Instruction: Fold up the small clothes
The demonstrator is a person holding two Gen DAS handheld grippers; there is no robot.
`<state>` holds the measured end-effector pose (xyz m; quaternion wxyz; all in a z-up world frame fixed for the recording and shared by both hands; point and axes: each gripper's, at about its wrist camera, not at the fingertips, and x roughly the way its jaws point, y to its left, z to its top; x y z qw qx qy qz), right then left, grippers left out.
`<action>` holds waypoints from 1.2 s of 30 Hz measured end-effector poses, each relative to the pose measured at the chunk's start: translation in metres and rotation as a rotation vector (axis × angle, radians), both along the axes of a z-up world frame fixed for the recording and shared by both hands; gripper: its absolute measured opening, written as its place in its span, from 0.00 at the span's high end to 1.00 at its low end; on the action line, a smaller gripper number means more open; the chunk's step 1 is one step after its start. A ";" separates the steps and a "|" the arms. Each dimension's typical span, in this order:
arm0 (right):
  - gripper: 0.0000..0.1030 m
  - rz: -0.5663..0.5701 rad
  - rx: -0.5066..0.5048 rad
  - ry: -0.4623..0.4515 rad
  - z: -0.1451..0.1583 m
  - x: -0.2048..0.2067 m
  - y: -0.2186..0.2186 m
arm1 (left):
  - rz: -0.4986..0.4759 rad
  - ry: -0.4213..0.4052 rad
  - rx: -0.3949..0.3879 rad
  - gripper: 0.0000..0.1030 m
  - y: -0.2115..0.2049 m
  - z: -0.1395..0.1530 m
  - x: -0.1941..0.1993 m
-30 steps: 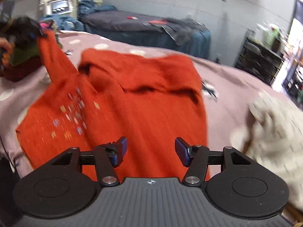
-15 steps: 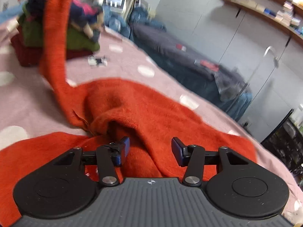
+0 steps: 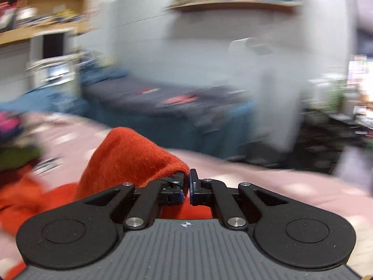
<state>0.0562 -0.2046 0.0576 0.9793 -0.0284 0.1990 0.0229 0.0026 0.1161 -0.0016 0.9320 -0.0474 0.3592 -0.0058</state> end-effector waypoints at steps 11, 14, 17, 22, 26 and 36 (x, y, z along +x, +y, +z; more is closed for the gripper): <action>0.23 -0.334 -0.012 0.109 -0.006 -0.047 -0.148 | -0.233 0.269 -0.017 0.47 -0.066 -0.091 0.008; 0.15 -0.241 0.039 0.150 -0.025 -0.066 -0.128 | -0.294 0.278 -0.062 0.93 -0.078 -0.099 0.004; 0.07 -0.062 0.076 0.219 -0.047 -0.082 -0.086 | -0.329 0.269 -0.112 0.94 -0.074 -0.087 0.000; 0.07 0.112 -0.074 0.329 -0.080 -0.106 -0.030 | -0.355 0.178 -0.202 0.94 -0.028 -0.026 -0.028; 0.07 0.100 -0.169 0.391 -0.095 -0.119 -0.022 | -0.274 0.162 -0.152 0.91 0.015 -0.001 -0.038; 0.02 0.213 -0.025 0.348 -0.067 -0.047 -0.021 | -0.174 0.176 -0.033 0.24 0.006 -0.024 -0.002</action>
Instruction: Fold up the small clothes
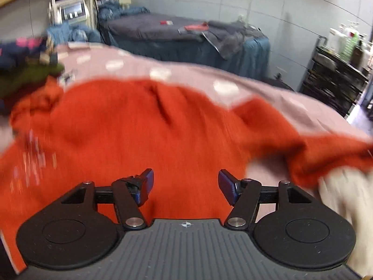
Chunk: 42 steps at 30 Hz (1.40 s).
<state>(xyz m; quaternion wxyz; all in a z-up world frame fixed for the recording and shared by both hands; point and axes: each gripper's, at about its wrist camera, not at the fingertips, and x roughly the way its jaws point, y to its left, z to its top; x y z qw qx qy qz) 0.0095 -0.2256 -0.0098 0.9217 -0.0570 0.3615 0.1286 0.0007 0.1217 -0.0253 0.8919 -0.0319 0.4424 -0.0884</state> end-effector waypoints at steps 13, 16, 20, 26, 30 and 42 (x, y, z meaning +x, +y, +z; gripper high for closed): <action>0.05 0.259 -0.027 0.183 -0.031 0.244 0.106 | -0.018 0.068 -0.088 0.15 0.000 -0.036 0.015; 0.05 0.305 -0.103 0.222 -0.053 0.261 0.125 | -0.023 0.068 -0.083 0.15 0.003 -0.039 0.022; 0.89 0.387 -0.033 0.345 -0.062 0.252 0.132 | -0.028 0.070 -0.128 0.15 0.004 -0.041 0.043; 0.91 0.122 0.071 -0.022 0.017 0.236 0.057 | -0.022 -0.004 -0.129 0.15 -0.013 -0.023 0.080; 0.82 -0.111 0.001 -0.048 0.028 0.236 -0.002 | -0.001 -0.056 -0.114 0.13 -0.029 -0.016 0.106; 0.07 -0.092 -0.073 -0.001 -0.003 0.159 -0.030 | -0.086 0.016 0.037 0.15 -0.065 -0.051 0.232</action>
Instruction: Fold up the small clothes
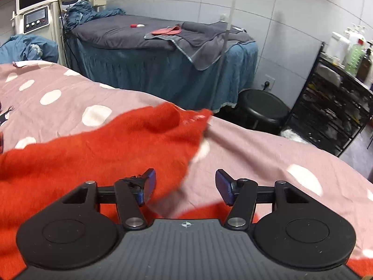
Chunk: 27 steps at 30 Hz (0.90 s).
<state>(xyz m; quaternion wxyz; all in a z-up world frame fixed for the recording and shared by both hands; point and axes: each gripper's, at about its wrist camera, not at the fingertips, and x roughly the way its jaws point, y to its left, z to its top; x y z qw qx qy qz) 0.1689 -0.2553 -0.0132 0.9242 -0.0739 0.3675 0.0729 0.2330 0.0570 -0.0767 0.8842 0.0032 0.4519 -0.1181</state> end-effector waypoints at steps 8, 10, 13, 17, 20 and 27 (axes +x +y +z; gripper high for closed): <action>0.06 0.086 -0.024 0.140 -0.017 0.007 -0.014 | -0.145 0.044 0.093 0.70 -0.054 -0.036 0.006; 0.05 0.170 -0.034 0.173 -0.027 0.007 -0.001 | -0.127 0.059 0.078 0.90 -0.053 -0.028 0.009; 0.56 0.219 -0.168 0.165 -0.041 0.005 0.018 | -0.089 -0.018 0.167 0.90 -0.049 -0.016 0.009; 1.00 0.100 -0.132 0.086 -0.019 0.003 0.006 | 0.006 -0.021 0.129 0.90 -0.017 -0.007 0.018; 1.00 -0.049 -0.180 0.025 -0.003 0.000 -0.021 | 0.056 0.011 0.110 0.90 0.003 -0.010 0.027; 0.85 -0.284 -0.082 0.077 -0.007 -0.017 -0.091 | 0.024 0.018 0.222 0.35 -0.006 -0.021 0.015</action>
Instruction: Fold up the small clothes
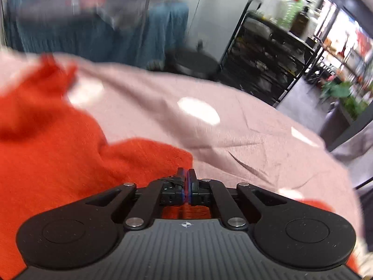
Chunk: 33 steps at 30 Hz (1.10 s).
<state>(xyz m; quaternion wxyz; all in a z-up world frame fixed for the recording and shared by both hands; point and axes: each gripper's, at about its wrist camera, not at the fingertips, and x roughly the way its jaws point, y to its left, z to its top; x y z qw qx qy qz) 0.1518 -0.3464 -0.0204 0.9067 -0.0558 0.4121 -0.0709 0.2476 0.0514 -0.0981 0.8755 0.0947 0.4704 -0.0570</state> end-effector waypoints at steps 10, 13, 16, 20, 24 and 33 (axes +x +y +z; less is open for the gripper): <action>0.10 0.134 0.070 -0.150 0.046 -0.069 0.036 | -0.076 -0.131 -0.071 0.00 -0.017 0.057 -0.098; 0.11 0.156 0.127 -0.098 0.038 -0.092 0.048 | -0.145 -0.104 -0.055 0.00 -0.032 0.048 -0.142; 0.11 0.203 0.161 -0.051 0.022 -0.117 0.070 | -0.123 -0.100 0.034 0.01 -0.028 0.034 -0.183; 0.11 0.218 0.178 -0.034 0.001 -0.164 0.089 | -0.023 -0.058 -0.057 0.01 0.019 0.035 -0.225; 0.11 0.176 0.227 0.009 -0.009 -0.212 0.090 | 0.018 0.036 -0.167 0.07 0.063 0.035 -0.246; 0.08 0.120 0.350 0.137 -0.012 -0.292 0.087 | -0.073 0.152 -0.100 0.31 0.058 0.007 -0.279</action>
